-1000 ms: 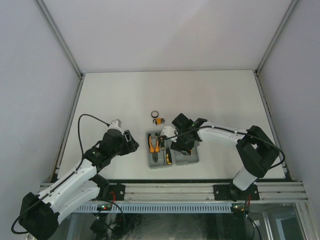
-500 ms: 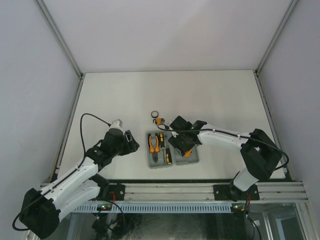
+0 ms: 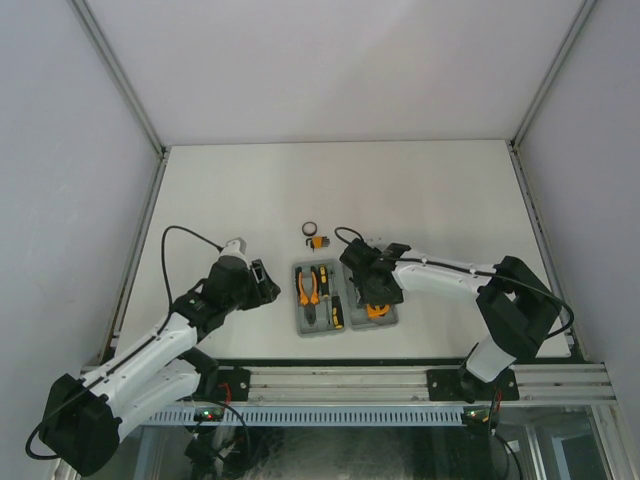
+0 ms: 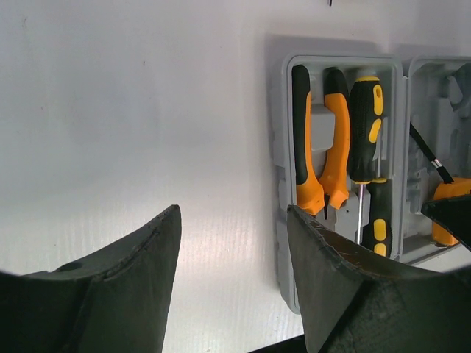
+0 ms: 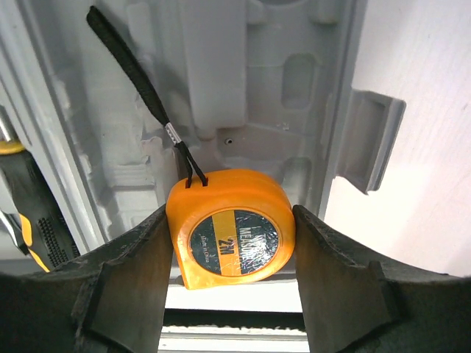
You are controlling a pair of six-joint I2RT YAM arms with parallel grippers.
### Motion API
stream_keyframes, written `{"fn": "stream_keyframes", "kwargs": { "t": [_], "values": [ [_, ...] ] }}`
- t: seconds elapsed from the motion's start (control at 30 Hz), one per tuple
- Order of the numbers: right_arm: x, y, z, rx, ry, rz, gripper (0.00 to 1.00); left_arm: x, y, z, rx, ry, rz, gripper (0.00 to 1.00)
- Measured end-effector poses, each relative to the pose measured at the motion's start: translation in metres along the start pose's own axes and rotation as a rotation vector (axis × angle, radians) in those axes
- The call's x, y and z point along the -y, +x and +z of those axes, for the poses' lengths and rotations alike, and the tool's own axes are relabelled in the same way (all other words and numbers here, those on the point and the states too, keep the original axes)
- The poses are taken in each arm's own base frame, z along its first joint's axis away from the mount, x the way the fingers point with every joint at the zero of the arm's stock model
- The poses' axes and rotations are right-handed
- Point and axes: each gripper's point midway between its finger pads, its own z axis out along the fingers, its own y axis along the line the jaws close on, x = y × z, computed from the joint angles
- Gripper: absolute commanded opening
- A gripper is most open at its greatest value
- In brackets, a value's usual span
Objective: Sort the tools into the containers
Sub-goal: Place the engineering item in the storage box.
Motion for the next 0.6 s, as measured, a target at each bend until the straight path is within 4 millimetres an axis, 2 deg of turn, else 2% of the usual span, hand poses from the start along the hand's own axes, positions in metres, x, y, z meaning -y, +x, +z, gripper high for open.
{"fn": "stream_keyframes", "kwargs": {
  "t": [0.07, 0.13, 0.23, 0.6],
  "values": [
    [0.0000, 0.0015, 0.0006, 0.001, 0.013, 0.053, 0.22, 0.0005, -0.0004, 0.0002, 0.001, 0.002, 0.000, 0.64],
    [-0.0001, 0.0019, 0.0006, 0.004, 0.022, 0.083, 0.35, 0.0010, 0.0000, 0.0008, -0.001, 0.004, 0.000, 0.63],
    [0.0004, 0.0025, 0.0005, 0.008, 0.035, 0.115, 0.47, 0.0005, 0.0016, 0.0018, -0.009, 0.001, 0.000, 0.63],
    [0.0002, 0.0029, -0.0004, 0.018, 0.043, 0.123, 0.64, 0.0008, 0.0011, 0.0020, -0.008, 0.003, -0.001, 0.63]
  ]
}}
